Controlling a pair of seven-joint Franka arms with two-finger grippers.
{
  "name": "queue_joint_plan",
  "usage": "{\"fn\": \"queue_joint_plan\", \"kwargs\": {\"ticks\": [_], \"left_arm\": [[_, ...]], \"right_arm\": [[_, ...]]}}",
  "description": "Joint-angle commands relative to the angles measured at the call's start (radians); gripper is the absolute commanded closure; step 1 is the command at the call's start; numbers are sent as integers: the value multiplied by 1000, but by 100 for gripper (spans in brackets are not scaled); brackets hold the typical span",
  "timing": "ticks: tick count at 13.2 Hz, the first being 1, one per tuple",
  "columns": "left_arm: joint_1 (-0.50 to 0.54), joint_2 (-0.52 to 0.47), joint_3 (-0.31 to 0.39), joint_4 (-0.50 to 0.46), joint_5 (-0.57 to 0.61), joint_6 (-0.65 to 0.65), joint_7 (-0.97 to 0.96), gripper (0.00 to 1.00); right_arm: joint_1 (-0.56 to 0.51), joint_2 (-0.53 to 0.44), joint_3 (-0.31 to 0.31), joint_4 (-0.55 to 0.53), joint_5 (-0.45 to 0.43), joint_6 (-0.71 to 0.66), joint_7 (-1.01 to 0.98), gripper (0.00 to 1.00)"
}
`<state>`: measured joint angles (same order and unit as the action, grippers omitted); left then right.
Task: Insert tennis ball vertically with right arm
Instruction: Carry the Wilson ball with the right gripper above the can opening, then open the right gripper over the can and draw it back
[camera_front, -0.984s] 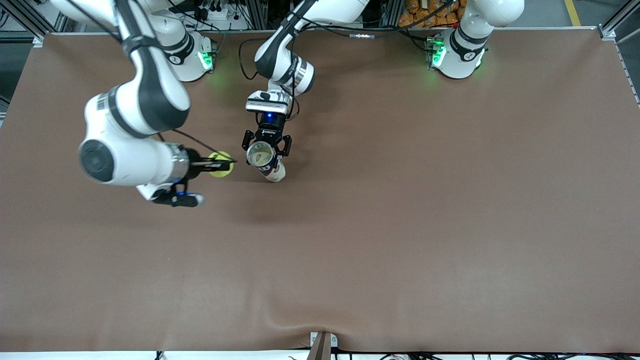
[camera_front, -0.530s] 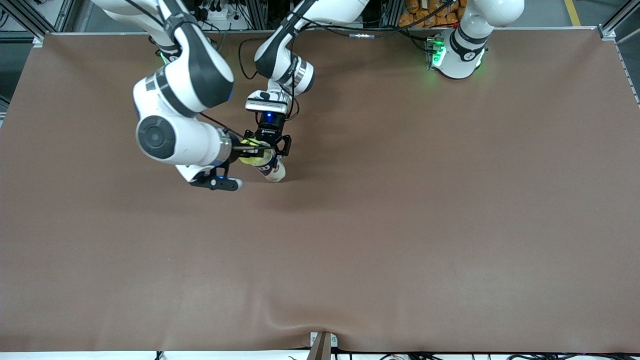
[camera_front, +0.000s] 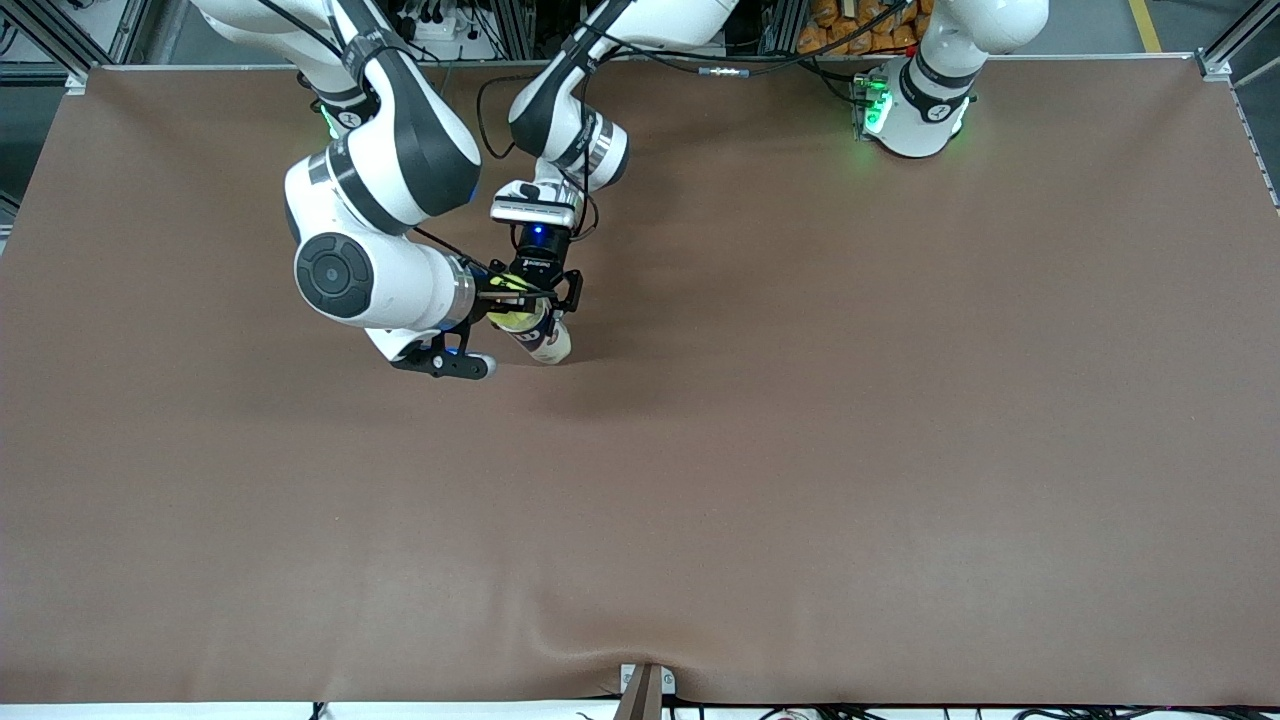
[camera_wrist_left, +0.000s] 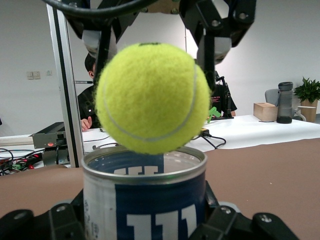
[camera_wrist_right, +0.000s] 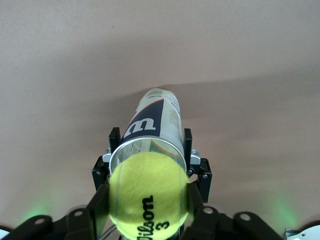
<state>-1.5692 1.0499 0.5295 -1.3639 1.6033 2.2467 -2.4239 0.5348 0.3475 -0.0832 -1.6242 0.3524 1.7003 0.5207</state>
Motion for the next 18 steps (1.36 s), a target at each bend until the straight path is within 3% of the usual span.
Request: {"fn": "queue_joint_plan", "kwargs": {"ticks": [1,8,10,11,13,18], "left_arm": [[-3,1,-3,3,24,-13,-27,14],[-3,2,-8,2,24,-15,-29,12],[-5,1,-16,0,24,-15,-41,0],[-5,1,-20,0,24,-25,-49,0],[-8,-8,-26,-30,27,-42,-55,0],[-20,-33,-55,-81,26,-42,-57,0]], "right_arm": [[13,-8,-7,-13,-1,16,33,0],[-5,-15,-16,-10,-21,19,35,0],[-45,-27,-29,0,-125,15,21,0],[-67,-42,-30,3,-174,16,6,0],[-161,-61,-30,10,-231,24,-182,0],[-356,-152,-30,-17,-242,45,-436,0]]}}
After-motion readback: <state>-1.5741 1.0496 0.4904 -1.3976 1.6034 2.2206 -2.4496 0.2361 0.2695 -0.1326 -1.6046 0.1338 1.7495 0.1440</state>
